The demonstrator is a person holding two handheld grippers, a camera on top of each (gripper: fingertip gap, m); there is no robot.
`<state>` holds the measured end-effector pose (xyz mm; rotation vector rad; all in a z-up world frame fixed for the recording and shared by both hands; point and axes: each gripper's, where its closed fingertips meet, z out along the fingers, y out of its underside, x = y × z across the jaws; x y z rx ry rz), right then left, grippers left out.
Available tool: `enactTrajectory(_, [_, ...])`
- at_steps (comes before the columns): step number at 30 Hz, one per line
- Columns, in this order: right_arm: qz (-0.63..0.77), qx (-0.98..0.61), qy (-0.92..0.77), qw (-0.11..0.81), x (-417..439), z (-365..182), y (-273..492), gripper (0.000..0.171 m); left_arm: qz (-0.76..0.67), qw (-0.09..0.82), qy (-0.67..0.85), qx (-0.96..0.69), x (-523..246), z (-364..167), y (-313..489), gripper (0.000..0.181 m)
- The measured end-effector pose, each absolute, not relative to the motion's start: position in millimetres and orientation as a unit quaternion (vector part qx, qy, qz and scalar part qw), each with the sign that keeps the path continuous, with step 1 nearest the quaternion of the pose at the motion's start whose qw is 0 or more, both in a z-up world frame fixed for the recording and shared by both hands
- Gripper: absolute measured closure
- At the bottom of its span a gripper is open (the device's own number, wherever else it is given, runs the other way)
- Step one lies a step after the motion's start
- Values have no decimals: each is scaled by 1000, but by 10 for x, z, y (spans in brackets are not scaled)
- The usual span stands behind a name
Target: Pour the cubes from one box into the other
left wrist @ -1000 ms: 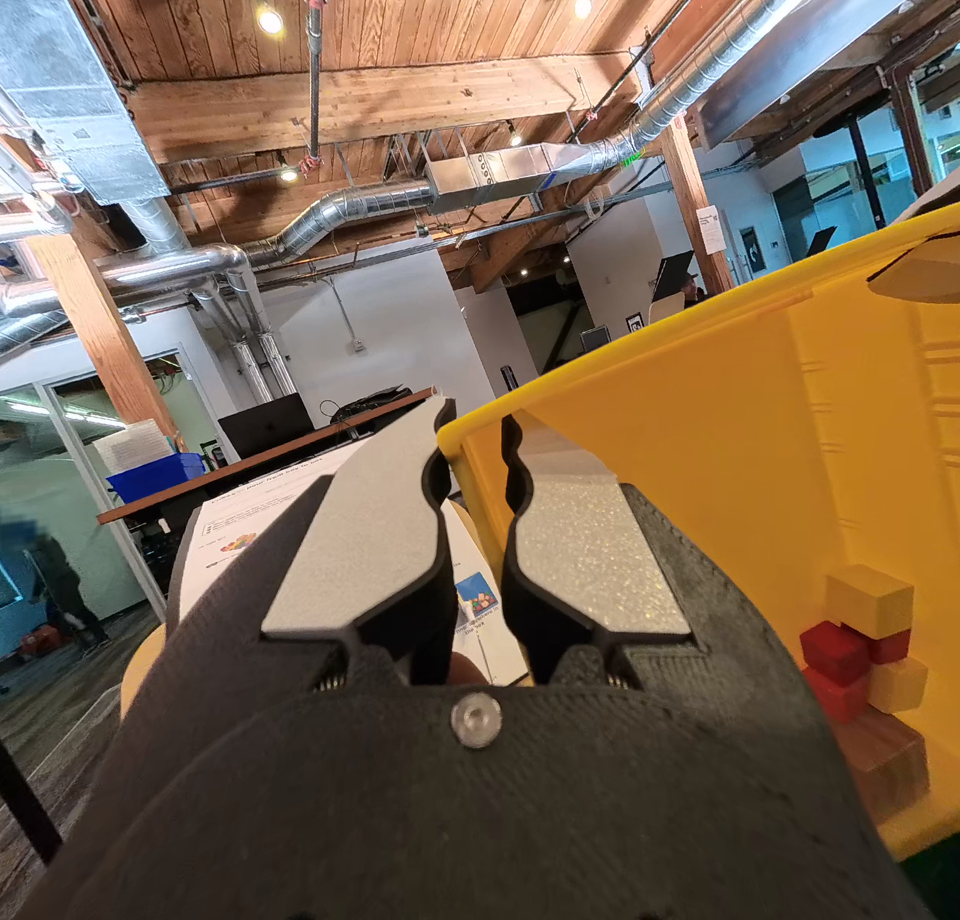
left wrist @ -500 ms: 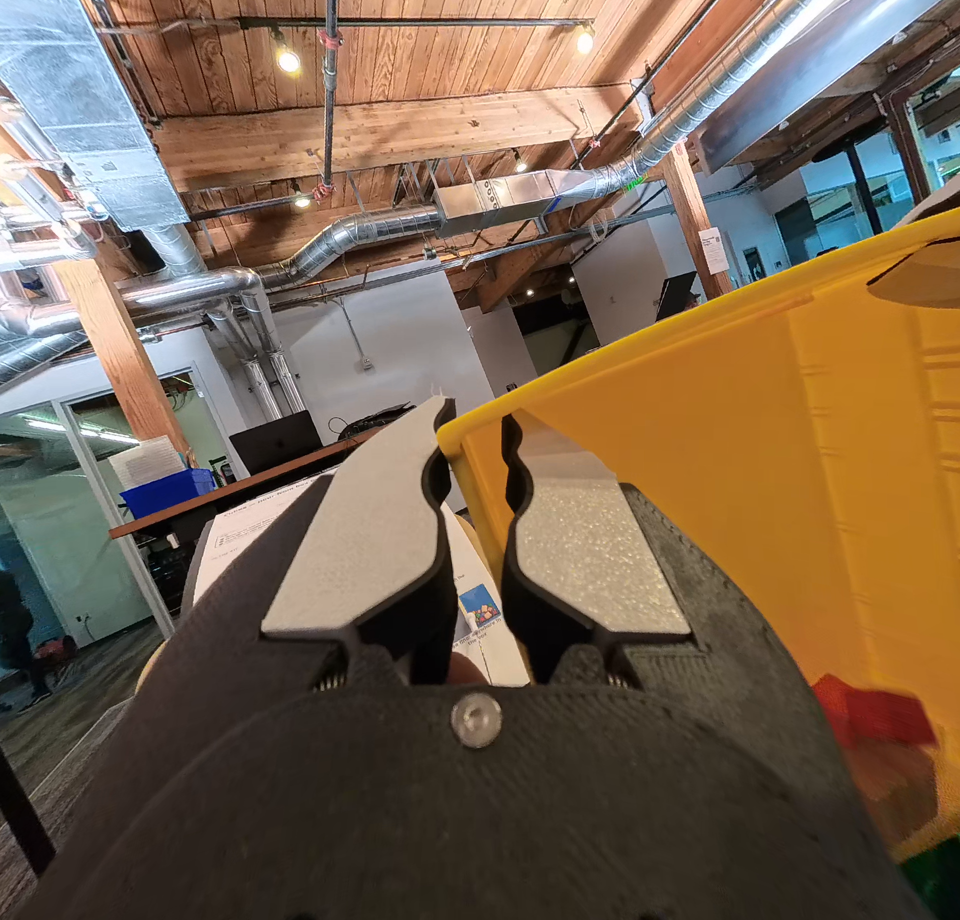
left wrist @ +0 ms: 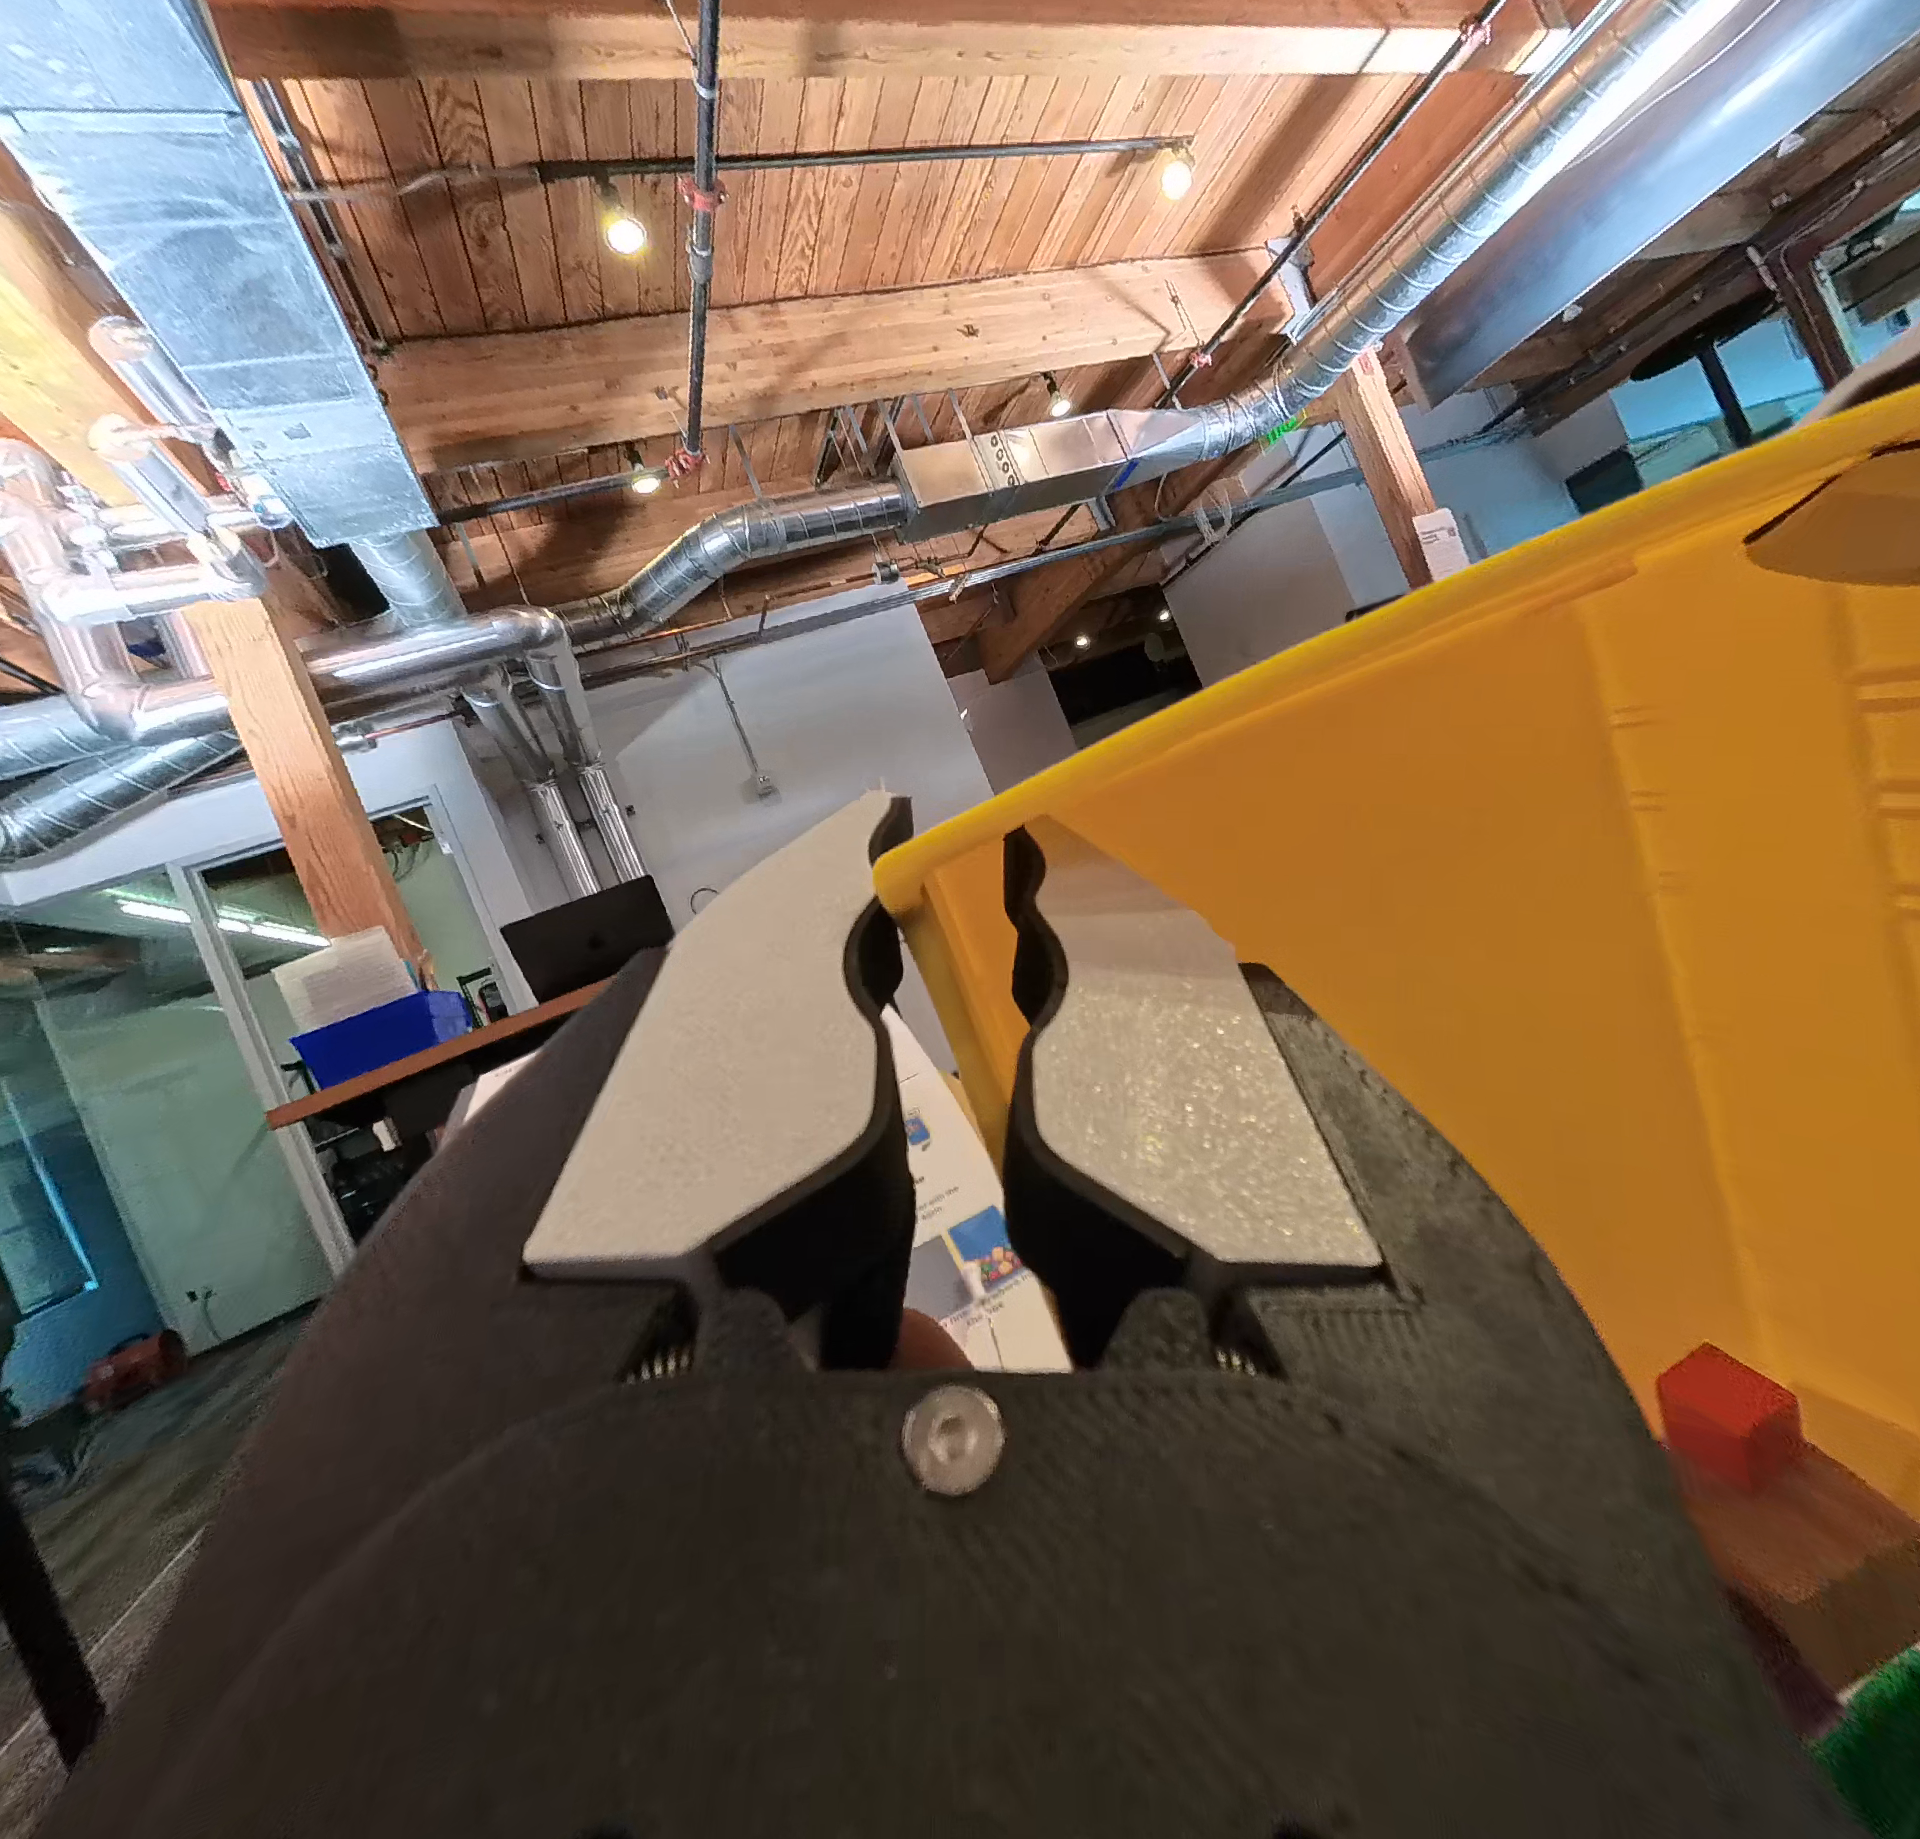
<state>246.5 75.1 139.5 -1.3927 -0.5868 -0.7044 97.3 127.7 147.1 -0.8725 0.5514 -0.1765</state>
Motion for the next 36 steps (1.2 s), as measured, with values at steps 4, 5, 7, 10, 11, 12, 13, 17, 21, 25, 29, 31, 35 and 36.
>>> enactTrajectory(4, [-308, -621, -265, 671, 2450, 1348, 775, 164, -80, 865, 260, -421, 949, 1434, 1283, 164])
enactTrajectory(5, [-315, -616, -265, 671, 2438, 1359, 763, 164, -84, 865, 260, -422, 940, 1432, 1281, 164])
enactTrajectory(7, [-316, -614, -265, 673, 2428, 1373, 760, 164, -84, 866, 257, -421, 927, 1436, 1279, 164])
enactTrajectory(10, [-316, -615, -264, 673, 2424, 1380, 761, 164, -86, 866, 255, -422, 919, 1453, 1279, 164])
enactTrajectory(11, [-315, -616, -263, 672, 2425, 1377, 764, 164, -85, 866, 256, -422, 919, 1453, 1285, 164])
enactTrajectory(12, [-316, -616, -263, 671, 2426, 1374, 762, 164, -85, 865, 257, -422, 922, 1449, 1291, 164])
enactTrajectory(13, [-318, -615, -263, 671, 2424, 1377, 757, 164, -86, 864, 258, -423, 921, 1448, 1290, 164])
enactTrajectory(17, [-321, -611, -265, 674, 2400, 1440, 718, 164, -84, 866, 259, -419, 893, 1509, 1250, 164])
enactTrajectory(21, [-315, -615, -275, 668, 2346, 1516, 715, 164, -86, 866, 261, -419, 827, 1624, 1220, 165])
enactTrajectory(25, [-284, -615, -296, 673, 2209, 1638, 685, 151, -105, 855, 242, -447, 652, 1765, 1268, 175])
enactTrajectory(29, [-255, -632, -300, 668, 2062, 1707, 630, 146, -93, 841, 256, -468, 503, 1878, 1266, 177])
enactTrajectory(31, [-226, -633, -304, 675, 1973, 1724, 564, 134, -80, 833, 266, -479, 374, 1917, 1259, 177])
enactTrajectory(35, [-150, -648, -306, 681, 1829, 1691, 378, 128, -62, 804, 274, -524, -41, 1890, 1319, 176])
enactTrajectory(36, [-131, -661, -306, 672, 1810, 1637, 345, 127, -56, 792, 282, -539, -145, 1848, 1333, 177])
